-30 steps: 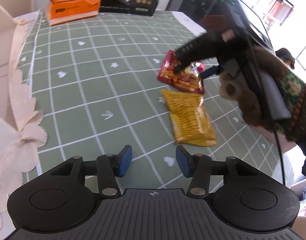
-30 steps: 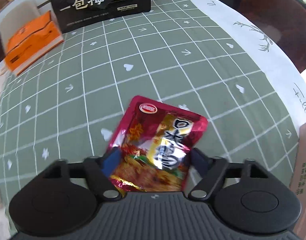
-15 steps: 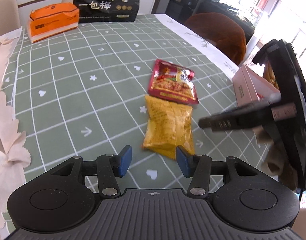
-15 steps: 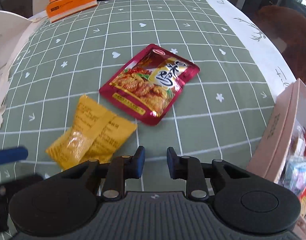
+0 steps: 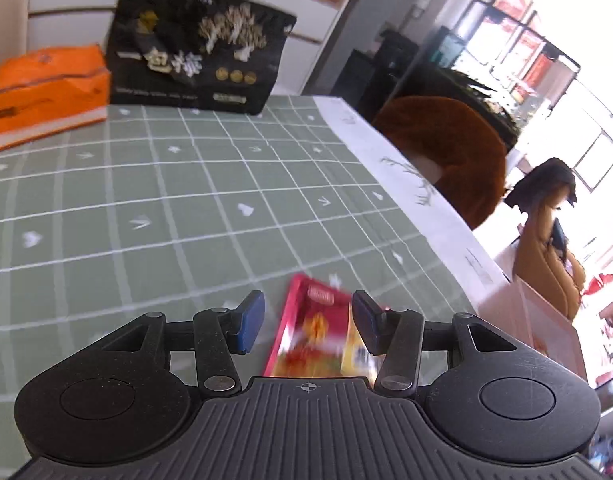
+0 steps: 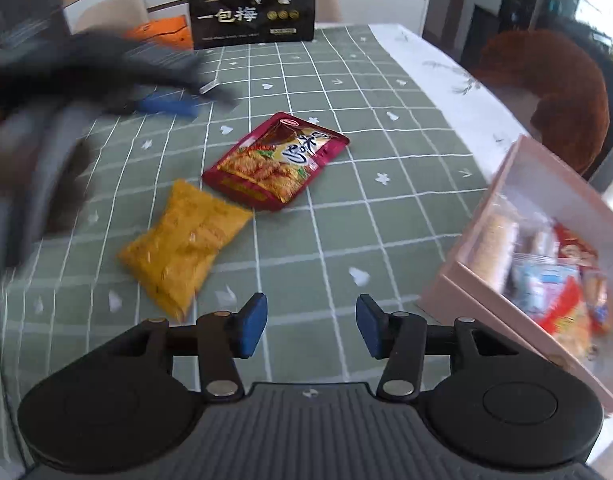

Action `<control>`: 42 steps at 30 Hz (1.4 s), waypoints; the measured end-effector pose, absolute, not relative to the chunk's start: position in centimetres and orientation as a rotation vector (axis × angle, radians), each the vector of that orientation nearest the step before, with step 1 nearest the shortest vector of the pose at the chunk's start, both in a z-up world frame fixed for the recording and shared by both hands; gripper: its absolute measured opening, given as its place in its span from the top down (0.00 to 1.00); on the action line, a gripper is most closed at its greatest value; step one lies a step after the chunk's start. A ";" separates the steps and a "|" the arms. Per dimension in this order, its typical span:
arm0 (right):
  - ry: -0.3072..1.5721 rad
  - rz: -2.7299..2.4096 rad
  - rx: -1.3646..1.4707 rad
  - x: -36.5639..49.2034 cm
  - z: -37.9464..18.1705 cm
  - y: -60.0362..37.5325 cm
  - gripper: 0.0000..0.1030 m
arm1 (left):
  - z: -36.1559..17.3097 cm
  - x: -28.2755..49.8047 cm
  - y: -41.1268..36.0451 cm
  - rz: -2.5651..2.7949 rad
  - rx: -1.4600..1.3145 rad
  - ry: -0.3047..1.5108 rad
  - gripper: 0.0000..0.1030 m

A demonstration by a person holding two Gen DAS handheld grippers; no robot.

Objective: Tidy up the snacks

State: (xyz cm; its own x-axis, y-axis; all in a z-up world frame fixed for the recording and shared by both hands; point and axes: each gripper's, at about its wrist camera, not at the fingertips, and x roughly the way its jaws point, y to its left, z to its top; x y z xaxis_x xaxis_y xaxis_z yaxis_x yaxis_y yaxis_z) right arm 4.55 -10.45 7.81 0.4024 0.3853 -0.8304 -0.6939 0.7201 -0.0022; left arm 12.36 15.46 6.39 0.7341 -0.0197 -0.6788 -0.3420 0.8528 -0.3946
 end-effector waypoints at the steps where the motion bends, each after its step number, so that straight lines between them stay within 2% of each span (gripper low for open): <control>1: 0.921 0.699 -0.387 4.2 7.9 -11.2 0.51 | 5.8 13.6 15.4 0.193 -0.538 0.753 0.48; 4: 0.937 0.689 -0.381 4.0 7.6 -13.6 0.50 | 4.1 16.2 14.4 0.197 -0.498 0.815 0.49; 6: 0.951 0.677 -0.367 4.1 7.3 -15.1 0.50 | 3.5 17.0 13.1 0.182 -0.447 0.857 0.56; 9: 0.961 0.663 -0.346 4.6 7.0 -17.2 0.50 | 3.4 16.9 11.0 0.089 -0.345 0.880 0.57; 14: 0.971 0.676 -0.249 6.1 6.7 -18.9 0.50 | 3.3 13.5 7.3 -0.020 -0.292 0.914 0.57; 21: 0.982 0.680 -0.186 5.8 5.9 -17.6 0.49 | 3.4 8.0 5.0 -0.098 -0.431 0.986 0.63; 27: 0.949 0.672 -0.095 4.6 5.4 -16.7 0.49 | 6.6 2.3 8.5 0.068 -0.467 0.812 0.63; 32: 0.941 0.647 -0.068 3.6 4.0 -16.3 0.49 | 6.3 0.2 9.3 0.076 -0.316 0.922 0.63; 40: 0.903 0.634 0.077 2.6 3.0 -18.3 0.41 | 5.4 -2.3 5.0 -0.045 0.008 0.961 0.61; 42: 0.919 0.633 0.140 2.8 3.0 -18.8 0.35 | 5.4 -2.4 3.6 -0.069 0.074 0.970 0.52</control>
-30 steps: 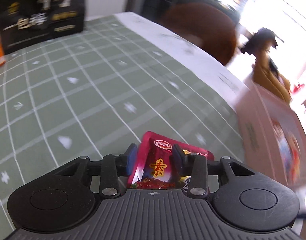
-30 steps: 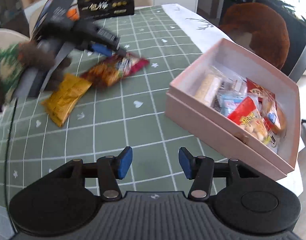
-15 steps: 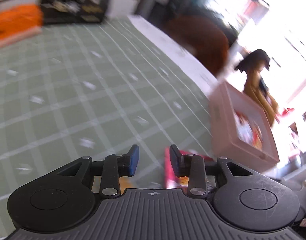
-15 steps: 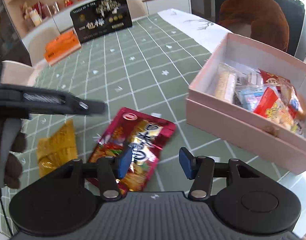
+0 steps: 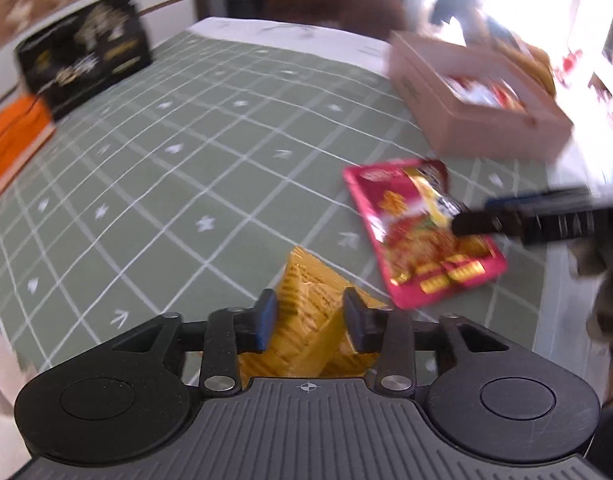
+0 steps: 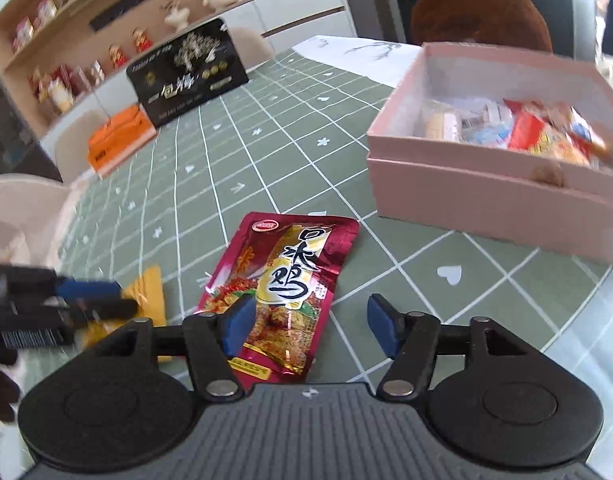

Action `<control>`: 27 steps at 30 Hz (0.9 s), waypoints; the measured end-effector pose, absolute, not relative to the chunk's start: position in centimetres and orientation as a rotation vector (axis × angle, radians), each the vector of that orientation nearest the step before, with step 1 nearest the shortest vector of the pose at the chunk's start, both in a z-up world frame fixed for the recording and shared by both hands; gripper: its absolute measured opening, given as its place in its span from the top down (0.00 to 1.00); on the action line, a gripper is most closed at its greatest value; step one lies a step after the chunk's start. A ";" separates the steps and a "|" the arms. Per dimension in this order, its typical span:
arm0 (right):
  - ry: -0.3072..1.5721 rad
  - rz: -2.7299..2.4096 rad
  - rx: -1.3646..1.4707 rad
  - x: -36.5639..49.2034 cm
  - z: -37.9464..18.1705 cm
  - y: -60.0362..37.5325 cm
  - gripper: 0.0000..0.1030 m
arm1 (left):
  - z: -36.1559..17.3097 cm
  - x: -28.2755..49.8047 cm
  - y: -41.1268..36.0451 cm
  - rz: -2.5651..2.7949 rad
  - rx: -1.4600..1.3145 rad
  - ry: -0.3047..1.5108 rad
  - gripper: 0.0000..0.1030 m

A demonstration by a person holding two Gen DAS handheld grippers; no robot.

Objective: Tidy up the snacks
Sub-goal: 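Lift the yellow bag with the left gripper while the right gripper lifts the red pouch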

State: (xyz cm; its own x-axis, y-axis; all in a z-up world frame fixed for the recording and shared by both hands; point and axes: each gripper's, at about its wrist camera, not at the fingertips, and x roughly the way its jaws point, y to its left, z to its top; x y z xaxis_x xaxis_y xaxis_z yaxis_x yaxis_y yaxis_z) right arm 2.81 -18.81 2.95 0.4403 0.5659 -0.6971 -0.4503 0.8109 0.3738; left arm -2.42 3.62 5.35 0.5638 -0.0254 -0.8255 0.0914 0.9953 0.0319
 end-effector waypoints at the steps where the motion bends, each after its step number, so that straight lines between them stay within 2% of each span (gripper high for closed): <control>1: 0.932 0.639 0.175 3.0 2.9 -19.0 0.31 | 5.3 -2.6 3.1 -0.069 0.102 0.968 0.51; 4: 0.975 0.656 0.240 3.8 2.9 -18.5 0.22 | 5.3 -2.8 2.3 -0.050 0.131 0.963 0.51; 8: 1.000 0.635 0.125 4.9 3.5 -15.3 0.22 | 5.9 -3.3 2.3 -0.038 0.100 0.952 0.53; 11: 0.986 0.621 0.033 5.4 3.6 -12.9 0.18 | 6.3 -3.7 2.5 -0.028 0.099 0.943 0.54; 16: 0.943 0.599 -0.106 5.5 3.4 -10.6 0.17 | 6.5 -4.2 3.5 -0.003 0.081 0.944 0.54; 22: 0.907 0.581 -0.209 3.9 3.1 -12.3 0.17 | 5.8 -5.6 3.9 -0.056 0.064 0.959 0.53; 27: 0.888 0.562 -0.205 2.8 2.9 -15.1 0.16 | 5.2 -5.9 2.4 -0.124 0.066 0.973 0.45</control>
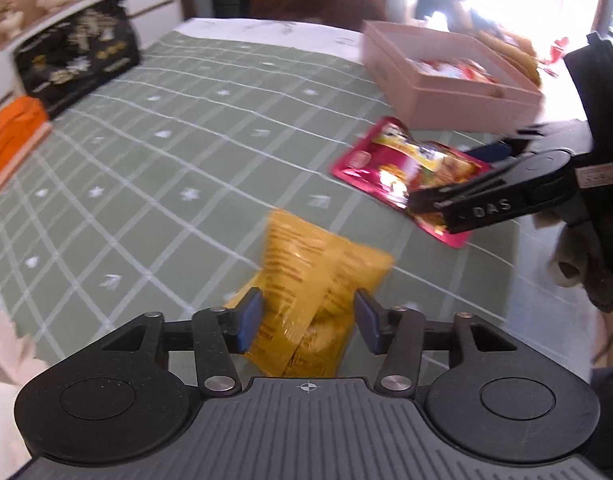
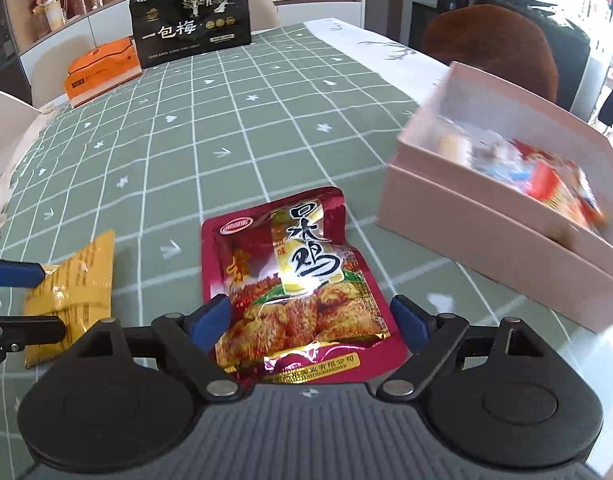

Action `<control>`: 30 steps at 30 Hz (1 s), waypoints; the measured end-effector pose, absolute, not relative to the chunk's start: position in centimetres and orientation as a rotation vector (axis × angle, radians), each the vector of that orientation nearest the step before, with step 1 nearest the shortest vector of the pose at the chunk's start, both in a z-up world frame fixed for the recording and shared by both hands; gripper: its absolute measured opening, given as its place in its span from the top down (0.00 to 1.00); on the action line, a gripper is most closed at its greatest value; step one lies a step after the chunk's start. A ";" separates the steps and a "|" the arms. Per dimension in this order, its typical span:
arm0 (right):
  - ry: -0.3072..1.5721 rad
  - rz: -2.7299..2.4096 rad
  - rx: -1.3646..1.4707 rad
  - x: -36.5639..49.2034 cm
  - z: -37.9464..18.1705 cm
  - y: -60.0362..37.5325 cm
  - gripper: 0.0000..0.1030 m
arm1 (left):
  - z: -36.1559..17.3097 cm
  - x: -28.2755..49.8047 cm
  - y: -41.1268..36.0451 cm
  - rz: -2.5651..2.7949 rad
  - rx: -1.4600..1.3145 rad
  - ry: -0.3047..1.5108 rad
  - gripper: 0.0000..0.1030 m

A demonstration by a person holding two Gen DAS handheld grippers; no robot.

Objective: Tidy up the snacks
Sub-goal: 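Lift the yellow bag with the left gripper while the right gripper lifts the red pouch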

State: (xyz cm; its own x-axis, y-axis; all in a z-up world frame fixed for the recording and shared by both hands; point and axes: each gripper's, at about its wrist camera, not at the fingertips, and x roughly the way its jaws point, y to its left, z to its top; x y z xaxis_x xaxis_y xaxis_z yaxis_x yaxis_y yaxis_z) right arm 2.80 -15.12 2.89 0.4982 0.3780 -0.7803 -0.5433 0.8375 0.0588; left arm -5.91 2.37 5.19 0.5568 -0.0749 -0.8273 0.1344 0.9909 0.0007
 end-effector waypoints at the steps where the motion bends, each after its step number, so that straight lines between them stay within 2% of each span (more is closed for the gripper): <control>1: 0.883 0.564 -0.209 2.6 2.8 -15.4 0.16 | 5.1 -5.9 1.9 -0.148 0.076 0.976 0.45; 11: 0.852 0.535 -0.201 1.7 2.3 -15.9 0.05 | 5.0 -4.5 0.9 -0.099 0.124 0.974 0.42; 15: 0.843 0.525 -0.184 1.3 2.1 -16.2 0.00 | 4.6 -3.2 2.2 -0.115 0.030 0.979 0.42; 20: 0.855 0.562 -0.214 1.2 2.2 -16.3 0.00 | 4.1 -2.0 4.1 -0.102 -0.156 1.009 0.41; 22: 0.868 0.611 -0.250 1.6 2.5 -16.2 0.06 | 4.1 -2.1 4.2 -0.096 -0.180 1.007 0.41; 30: 0.726 0.651 -0.305 1.7 3.9 -14.9 0.08 | 4.0 -4.1 3.3 -0.025 -0.237 0.979 0.43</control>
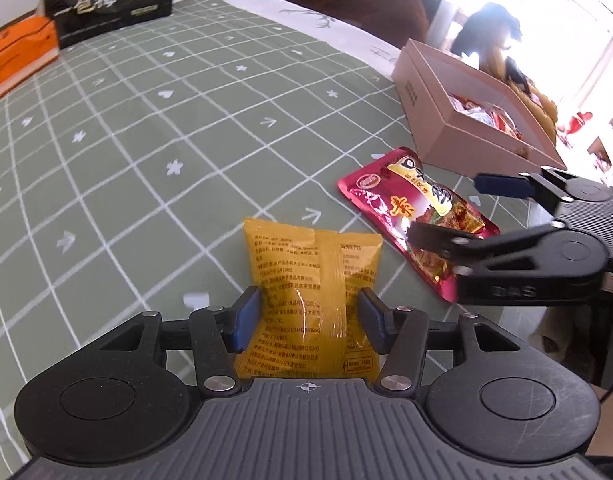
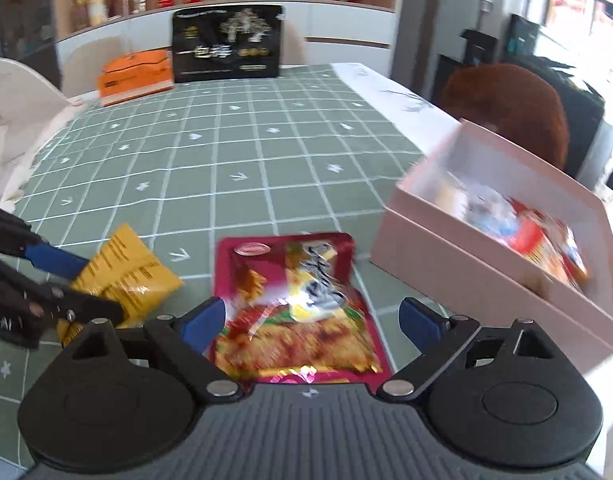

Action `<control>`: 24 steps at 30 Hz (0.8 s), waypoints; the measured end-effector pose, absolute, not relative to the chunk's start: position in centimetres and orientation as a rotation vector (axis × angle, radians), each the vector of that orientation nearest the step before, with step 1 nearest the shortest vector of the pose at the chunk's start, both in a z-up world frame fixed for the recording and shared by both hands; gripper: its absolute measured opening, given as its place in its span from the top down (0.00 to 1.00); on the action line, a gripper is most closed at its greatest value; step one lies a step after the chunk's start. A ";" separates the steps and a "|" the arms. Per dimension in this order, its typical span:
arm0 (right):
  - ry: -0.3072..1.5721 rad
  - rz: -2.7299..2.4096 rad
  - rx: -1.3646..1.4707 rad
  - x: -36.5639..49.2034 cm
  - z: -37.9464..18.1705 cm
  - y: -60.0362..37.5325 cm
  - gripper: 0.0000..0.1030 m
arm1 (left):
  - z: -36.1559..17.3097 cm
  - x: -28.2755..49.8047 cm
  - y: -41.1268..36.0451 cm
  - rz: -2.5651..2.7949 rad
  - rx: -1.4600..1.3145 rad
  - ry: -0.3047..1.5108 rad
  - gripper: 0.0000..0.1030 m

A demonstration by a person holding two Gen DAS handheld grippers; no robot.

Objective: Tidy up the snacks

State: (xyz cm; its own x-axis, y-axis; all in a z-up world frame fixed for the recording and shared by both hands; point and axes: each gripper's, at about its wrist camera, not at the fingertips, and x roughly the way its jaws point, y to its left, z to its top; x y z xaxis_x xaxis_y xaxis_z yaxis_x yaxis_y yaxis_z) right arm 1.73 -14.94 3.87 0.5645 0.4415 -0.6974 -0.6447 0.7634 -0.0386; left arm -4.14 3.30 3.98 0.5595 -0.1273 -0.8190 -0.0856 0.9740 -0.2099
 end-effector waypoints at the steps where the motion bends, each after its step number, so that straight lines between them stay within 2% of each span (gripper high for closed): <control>1: 0.726 0.651 -0.322 1.8 3.7 -14.4 0.09 | 4.0 -4.5 3.2 -0.019 -0.250 0.977 0.44; 4: 0.780 0.680 -0.361 2.3 3.2 -12.9 0.15 | 3.9 -5.7 2.7 -0.015 -0.276 0.968 0.44; 13: 0.912 0.649 -0.328 1.2 3.3 -14.1 0.15 | 3.6 -7.1 2.0 -0.020 -0.289 0.928 0.43; 19: 0.819 0.657 -0.362 1.5 4.8 -13.8 0.15 | 3.7 -6.8 1.8 -0.003 -0.299 0.934 0.43; 24: 0.869 0.666 -0.341 4.7 3.7 -12.4 0.15 | 3.9 -6.5 1.3 0.008 -0.274 0.959 0.44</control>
